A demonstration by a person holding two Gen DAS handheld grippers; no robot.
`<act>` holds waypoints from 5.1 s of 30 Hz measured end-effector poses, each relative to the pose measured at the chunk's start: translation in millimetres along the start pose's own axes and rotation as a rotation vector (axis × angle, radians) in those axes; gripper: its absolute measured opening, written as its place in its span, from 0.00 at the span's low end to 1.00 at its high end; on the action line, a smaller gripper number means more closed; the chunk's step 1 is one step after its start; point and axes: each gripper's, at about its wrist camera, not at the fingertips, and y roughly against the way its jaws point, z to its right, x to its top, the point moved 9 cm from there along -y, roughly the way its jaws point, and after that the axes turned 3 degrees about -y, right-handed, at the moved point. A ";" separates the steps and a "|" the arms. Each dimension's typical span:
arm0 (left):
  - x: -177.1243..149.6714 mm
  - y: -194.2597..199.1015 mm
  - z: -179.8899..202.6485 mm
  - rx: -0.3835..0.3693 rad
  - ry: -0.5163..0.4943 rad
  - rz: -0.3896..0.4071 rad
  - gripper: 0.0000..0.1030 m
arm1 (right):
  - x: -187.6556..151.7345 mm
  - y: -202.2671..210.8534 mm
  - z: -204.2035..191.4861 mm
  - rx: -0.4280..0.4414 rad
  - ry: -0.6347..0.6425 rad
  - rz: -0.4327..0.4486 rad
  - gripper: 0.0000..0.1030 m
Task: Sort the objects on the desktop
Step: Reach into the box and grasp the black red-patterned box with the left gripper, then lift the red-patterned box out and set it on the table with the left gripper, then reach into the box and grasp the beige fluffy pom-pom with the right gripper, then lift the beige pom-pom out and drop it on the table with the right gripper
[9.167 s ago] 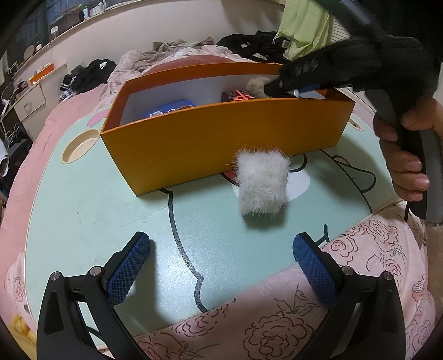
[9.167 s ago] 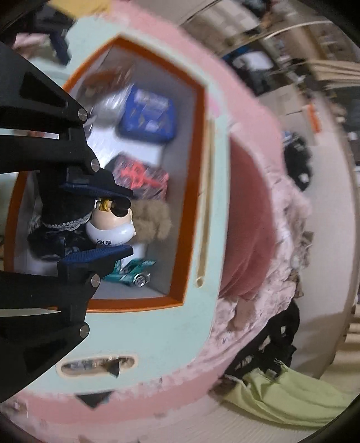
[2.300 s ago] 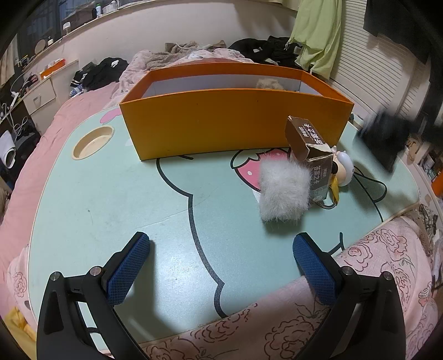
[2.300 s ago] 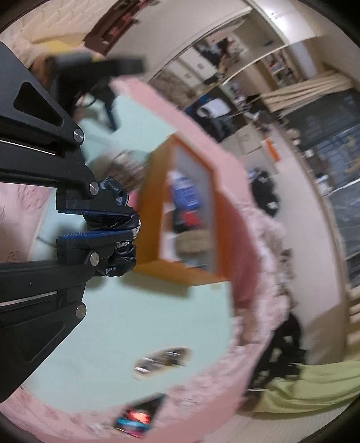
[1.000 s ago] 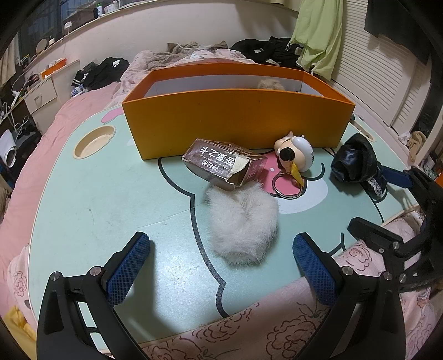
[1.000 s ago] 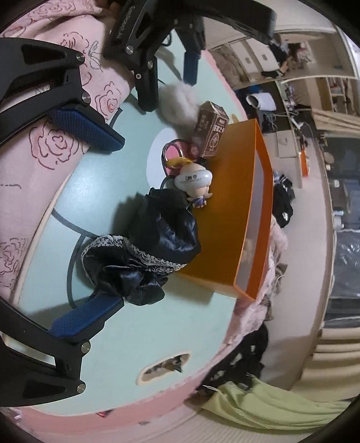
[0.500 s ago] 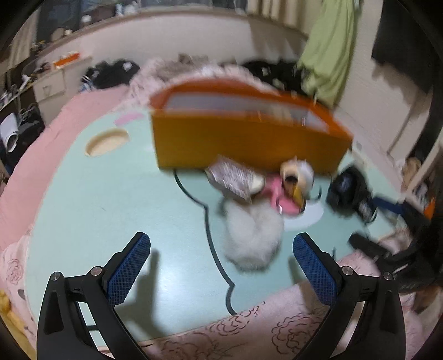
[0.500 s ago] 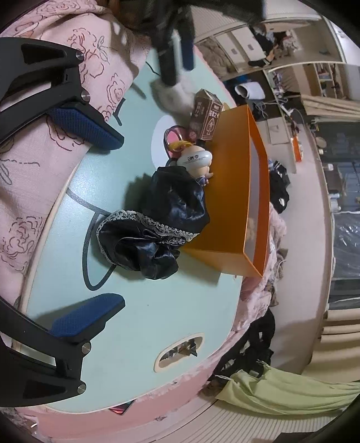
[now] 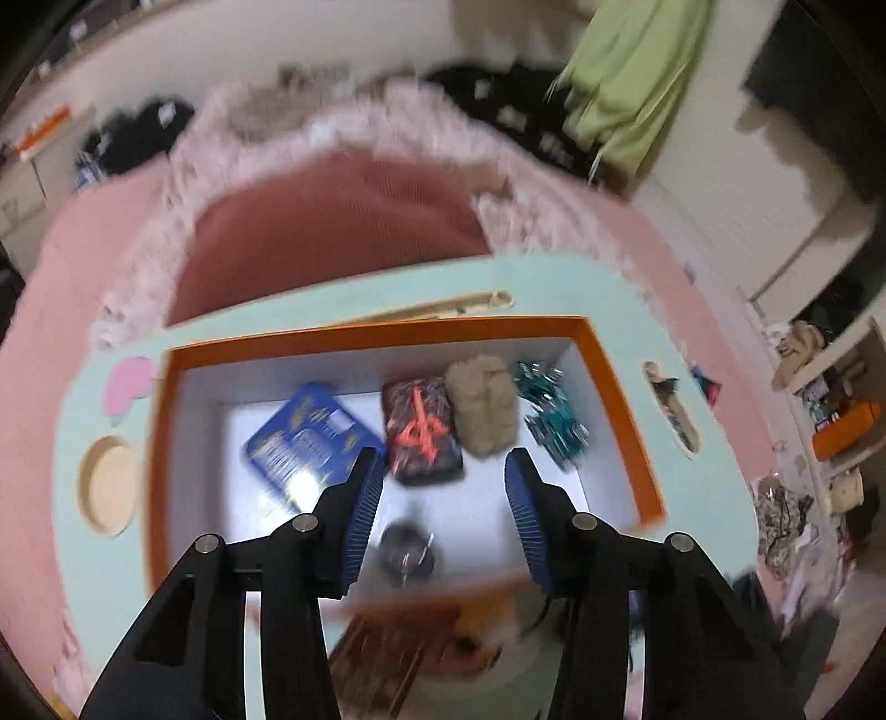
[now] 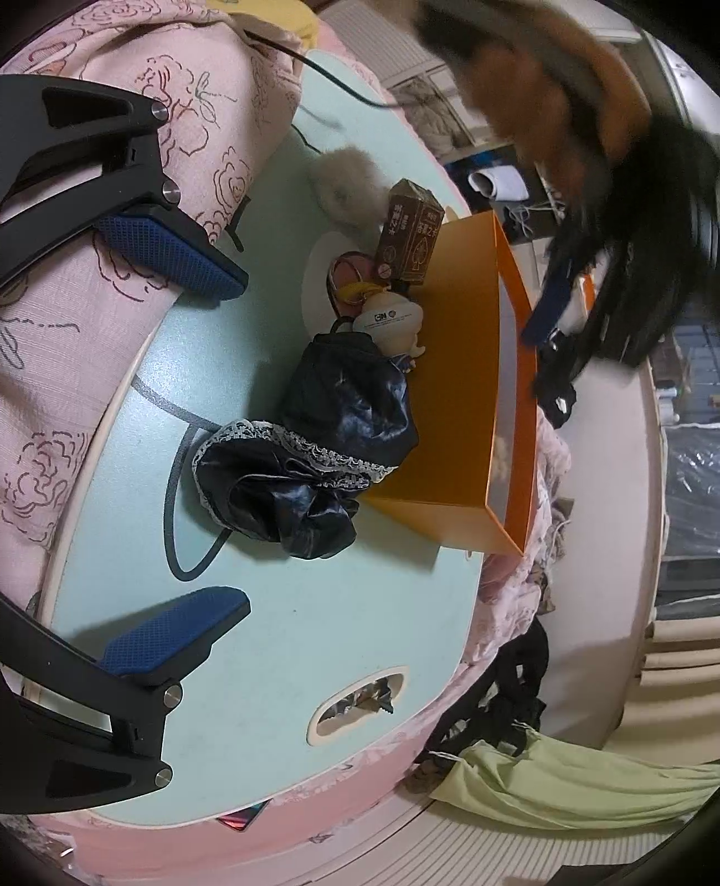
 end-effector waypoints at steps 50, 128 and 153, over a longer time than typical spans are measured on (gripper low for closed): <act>-170.9 -69.6 7.0 -0.055 -0.150 0.173 0.47 | 1.1 -1.6 0.4 0.002 -0.002 0.004 1.00; -220.2 -39.5 -34.5 0.123 -0.053 0.165 1.00 | 141.0 -153.9 0.4 -0.181 0.004 -0.372 0.20; -218.5 -40.1 -35.1 0.123 -0.052 0.165 1.00 | 81.5 -10.2 -41.3 0.271 -0.151 -0.163 0.34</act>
